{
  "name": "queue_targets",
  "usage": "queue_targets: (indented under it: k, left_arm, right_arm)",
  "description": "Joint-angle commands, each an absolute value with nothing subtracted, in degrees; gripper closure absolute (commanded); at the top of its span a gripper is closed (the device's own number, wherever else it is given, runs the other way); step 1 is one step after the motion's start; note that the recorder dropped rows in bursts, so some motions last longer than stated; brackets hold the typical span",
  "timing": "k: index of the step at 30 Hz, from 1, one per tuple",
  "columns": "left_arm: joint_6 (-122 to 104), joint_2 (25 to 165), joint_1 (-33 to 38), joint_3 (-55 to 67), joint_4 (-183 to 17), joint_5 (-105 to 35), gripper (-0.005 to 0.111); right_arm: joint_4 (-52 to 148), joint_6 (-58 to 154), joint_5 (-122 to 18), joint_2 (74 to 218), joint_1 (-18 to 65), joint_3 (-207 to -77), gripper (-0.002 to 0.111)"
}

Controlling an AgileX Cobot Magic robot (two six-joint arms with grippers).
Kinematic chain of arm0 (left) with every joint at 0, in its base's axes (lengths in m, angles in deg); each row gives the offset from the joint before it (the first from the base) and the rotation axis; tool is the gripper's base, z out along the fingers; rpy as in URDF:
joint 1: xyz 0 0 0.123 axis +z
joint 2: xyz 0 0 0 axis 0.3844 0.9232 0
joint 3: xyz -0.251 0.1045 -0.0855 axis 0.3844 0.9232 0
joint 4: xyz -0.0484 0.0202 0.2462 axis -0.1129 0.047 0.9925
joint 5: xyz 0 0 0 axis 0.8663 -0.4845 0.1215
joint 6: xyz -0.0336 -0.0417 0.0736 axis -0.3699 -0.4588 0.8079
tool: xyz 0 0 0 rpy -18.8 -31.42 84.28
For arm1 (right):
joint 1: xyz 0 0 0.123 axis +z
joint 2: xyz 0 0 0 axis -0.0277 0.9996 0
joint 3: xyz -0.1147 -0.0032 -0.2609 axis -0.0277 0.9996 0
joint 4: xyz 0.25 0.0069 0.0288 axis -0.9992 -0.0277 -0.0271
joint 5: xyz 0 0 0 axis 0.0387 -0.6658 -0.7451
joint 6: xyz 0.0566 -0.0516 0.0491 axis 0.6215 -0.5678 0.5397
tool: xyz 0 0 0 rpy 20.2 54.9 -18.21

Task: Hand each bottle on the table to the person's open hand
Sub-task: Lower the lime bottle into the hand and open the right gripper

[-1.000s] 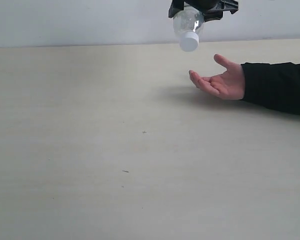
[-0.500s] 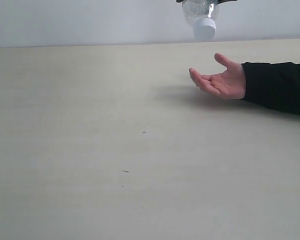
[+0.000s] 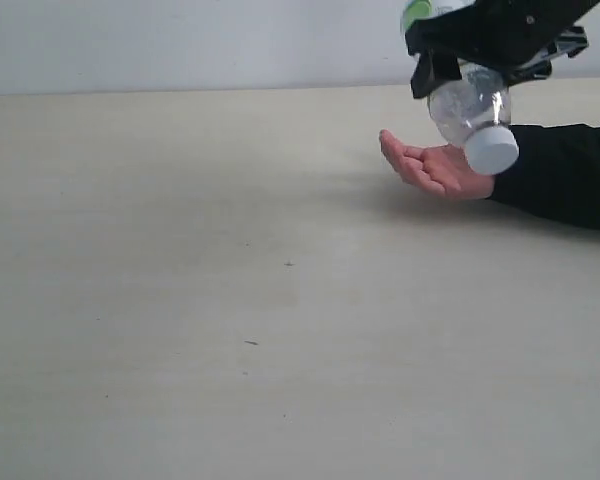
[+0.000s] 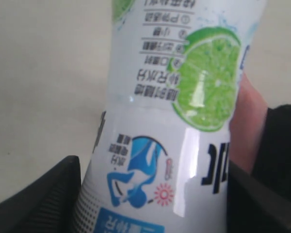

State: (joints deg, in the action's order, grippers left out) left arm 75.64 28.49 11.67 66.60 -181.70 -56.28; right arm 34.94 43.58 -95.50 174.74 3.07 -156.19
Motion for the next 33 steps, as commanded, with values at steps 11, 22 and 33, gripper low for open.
queue_targets:
  k: [11, 22, 33]
  left_arm:
    - [75.4, 28.3, 11.8, 66.8, -181.7, -56.3, 0.107]
    - [75.4, 28.3, 11.8, 66.8, -181.7, -56.3, 0.107]
    - [75.4, 28.3, 11.8, 66.8, -181.7, -56.3, 0.107]
  right_arm:
    - [31.3, 36.2, -87.0, 176.8, 1.0, -145.2, 0.108]
    - [30.0, 36.3, -86.4, 182.3, 1.0, -145.2, 0.108]
    - [30.0, 36.3, -86.3, 182.4, 1.0, -145.2, 0.082]
